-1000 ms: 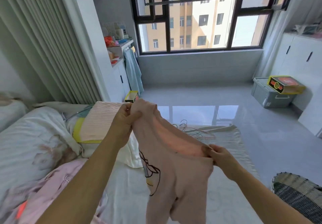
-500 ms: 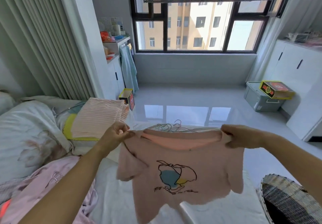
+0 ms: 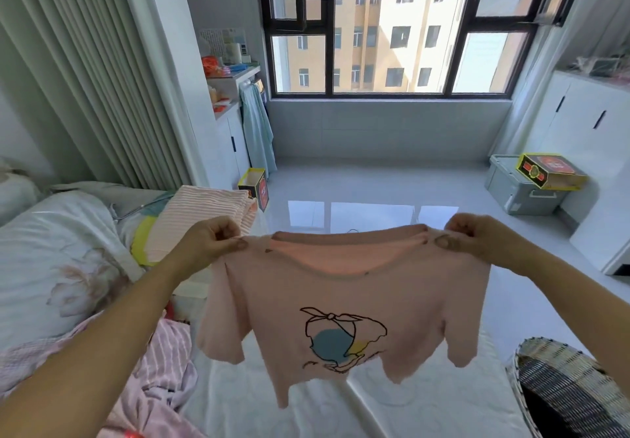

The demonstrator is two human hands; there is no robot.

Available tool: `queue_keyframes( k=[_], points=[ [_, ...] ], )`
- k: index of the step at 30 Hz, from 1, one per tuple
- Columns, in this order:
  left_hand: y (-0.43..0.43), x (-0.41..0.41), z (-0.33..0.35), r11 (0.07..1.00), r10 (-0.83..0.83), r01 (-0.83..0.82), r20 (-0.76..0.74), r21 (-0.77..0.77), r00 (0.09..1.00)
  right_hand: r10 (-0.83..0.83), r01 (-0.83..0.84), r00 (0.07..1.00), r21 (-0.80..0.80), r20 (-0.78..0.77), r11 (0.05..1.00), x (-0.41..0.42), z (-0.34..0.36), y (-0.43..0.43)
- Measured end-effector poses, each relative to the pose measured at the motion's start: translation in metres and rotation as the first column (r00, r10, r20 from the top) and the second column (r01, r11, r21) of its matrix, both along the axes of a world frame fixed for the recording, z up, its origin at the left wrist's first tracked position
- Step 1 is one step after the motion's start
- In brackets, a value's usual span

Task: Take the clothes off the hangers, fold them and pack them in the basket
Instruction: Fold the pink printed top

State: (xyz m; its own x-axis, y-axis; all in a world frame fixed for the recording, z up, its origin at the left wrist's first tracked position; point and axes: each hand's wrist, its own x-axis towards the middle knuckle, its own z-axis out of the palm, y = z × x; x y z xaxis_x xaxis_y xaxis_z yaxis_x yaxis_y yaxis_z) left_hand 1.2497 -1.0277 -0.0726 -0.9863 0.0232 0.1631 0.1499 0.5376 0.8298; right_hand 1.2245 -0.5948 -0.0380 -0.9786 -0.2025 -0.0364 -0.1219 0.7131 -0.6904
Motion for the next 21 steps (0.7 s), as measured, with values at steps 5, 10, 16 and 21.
queue_keyframes(
  k=[5,10,16,21],
  points=[
    [-0.002,-0.001,-0.005,0.992,0.106,-0.11,-0.062,-0.054,0.992,-0.014,0.031,0.986,0.104,-0.167,0.994,-0.011,0.006,-0.002],
    [0.002,0.004,-0.021,0.996,0.086,-0.083,0.091,-0.038,0.992,-0.001,0.027,0.987,0.166,-0.159,0.986,-0.016,-0.019,0.003],
    [0.02,0.003,-0.018,0.986,0.117,-0.13,0.121,0.108,0.986,-0.094,0.091,0.996,-0.145,-0.011,0.985,-0.008,-0.043,0.003],
    [0.02,0.005,-0.01,0.979,-0.027,-0.022,0.233,0.204,0.972,-0.163,0.165,0.986,-0.128,0.026,0.978,-0.003,-0.053,-0.003]
  ],
)
